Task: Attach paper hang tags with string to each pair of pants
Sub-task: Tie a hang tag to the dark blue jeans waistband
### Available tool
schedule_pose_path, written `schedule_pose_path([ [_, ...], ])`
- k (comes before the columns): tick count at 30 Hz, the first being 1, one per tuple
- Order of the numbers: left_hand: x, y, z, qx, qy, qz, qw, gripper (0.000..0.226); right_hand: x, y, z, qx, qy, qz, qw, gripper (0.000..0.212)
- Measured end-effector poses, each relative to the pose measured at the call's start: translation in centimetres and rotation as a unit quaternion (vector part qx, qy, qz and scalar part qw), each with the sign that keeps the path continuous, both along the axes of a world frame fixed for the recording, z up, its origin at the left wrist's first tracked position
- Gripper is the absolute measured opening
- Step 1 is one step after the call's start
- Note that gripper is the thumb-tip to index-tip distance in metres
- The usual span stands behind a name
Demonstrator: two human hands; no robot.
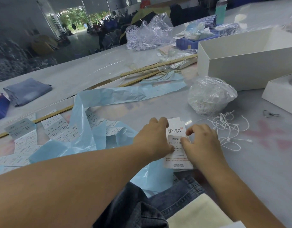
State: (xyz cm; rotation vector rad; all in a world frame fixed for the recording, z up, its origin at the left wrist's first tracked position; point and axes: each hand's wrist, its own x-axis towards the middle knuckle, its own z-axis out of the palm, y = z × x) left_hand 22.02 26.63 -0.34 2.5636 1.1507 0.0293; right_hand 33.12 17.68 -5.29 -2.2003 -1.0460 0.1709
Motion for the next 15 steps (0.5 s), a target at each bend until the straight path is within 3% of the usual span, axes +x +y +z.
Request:
schedule_pose_path([
  [3,0.3,-0.7,-0.1,0.016,0.034,-0.05,0.998,0.026,-0.1,-0.1,0.1,0.008,-0.009,0.027,1.0,0.008],
  [5,0.3,-1.1,-0.5,0.01,0.042,-0.06,0.997,0.02,0.2,-0.2,0.2,0.006,-0.007,0.044,0.999,0.013],
  [9,0.4,-0.7,-0.7,0.006,0.063,-0.044,0.997,0.045,1.7,-0.9,1.0,0.02,0.026,0.007,0.999,0.025],
  [13,0.3,-0.3,-0.9,-0.001,0.103,0.024,0.994,0.08,4.3,-2.5,1.3,-0.1,0.036,-0.013,0.994,0.033],
  [15,0.2,-0.2,-0.9,-0.046,0.091,0.058,0.993,0.071,4.9,-2.8,1.3,-0.155,0.045,0.02,0.987,0.039],
])
